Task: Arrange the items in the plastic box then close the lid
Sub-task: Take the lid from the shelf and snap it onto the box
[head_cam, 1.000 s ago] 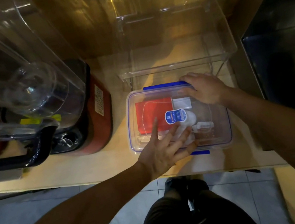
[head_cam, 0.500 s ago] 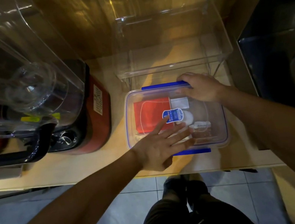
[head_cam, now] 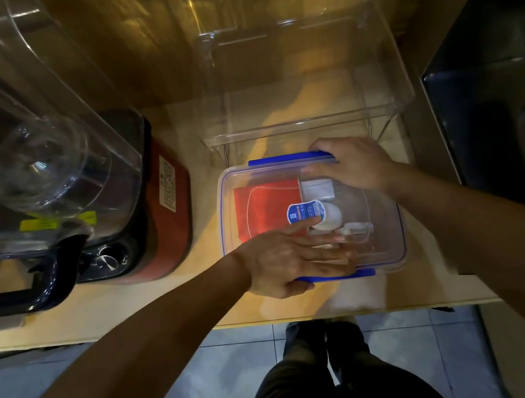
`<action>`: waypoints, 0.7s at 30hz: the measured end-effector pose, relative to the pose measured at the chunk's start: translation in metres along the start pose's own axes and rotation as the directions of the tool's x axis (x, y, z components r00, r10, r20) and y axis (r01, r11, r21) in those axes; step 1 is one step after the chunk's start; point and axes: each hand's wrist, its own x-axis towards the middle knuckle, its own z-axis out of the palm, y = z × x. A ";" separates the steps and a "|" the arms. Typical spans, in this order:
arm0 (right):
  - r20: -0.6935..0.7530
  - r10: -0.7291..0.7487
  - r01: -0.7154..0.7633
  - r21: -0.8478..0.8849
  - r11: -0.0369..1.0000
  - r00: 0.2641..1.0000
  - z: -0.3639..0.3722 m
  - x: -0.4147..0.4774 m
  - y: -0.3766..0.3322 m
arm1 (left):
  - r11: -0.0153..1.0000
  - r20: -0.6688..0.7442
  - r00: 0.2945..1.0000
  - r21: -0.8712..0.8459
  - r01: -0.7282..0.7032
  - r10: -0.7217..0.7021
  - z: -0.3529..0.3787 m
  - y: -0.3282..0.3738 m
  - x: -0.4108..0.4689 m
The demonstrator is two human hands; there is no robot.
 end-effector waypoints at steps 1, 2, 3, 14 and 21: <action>-0.005 -0.005 0.005 0.005 1.000 1.000 0.000 0.000 0.000 | 1.000 -0.007 1.000 -0.003 -0.008 0.008 0.000 0.000 0.000; -0.014 -0.013 0.013 0.006 1.000 1.000 0.001 -0.001 0.000 | 1.000 -0.019 1.000 -0.006 -0.013 0.013 0.000 0.000 0.000; -0.027 -0.022 0.023 0.009 1.000 0.999 0.001 -0.001 0.000 | 1.000 -0.031 0.999 -0.009 -0.017 0.017 0.000 0.000 0.000; -0.092 -0.055 0.058 0.034 0.998 0.994 0.005 -0.004 -0.001 | 0.999 -0.145 0.988 -0.011 -0.047 0.045 0.005 0.000 -0.001; -0.043 -0.049 0.044 -0.096 0.994 0.998 0.005 -0.006 -0.003 | 0.998 -0.192 0.981 -0.034 -0.043 0.036 0.008 0.001 -0.002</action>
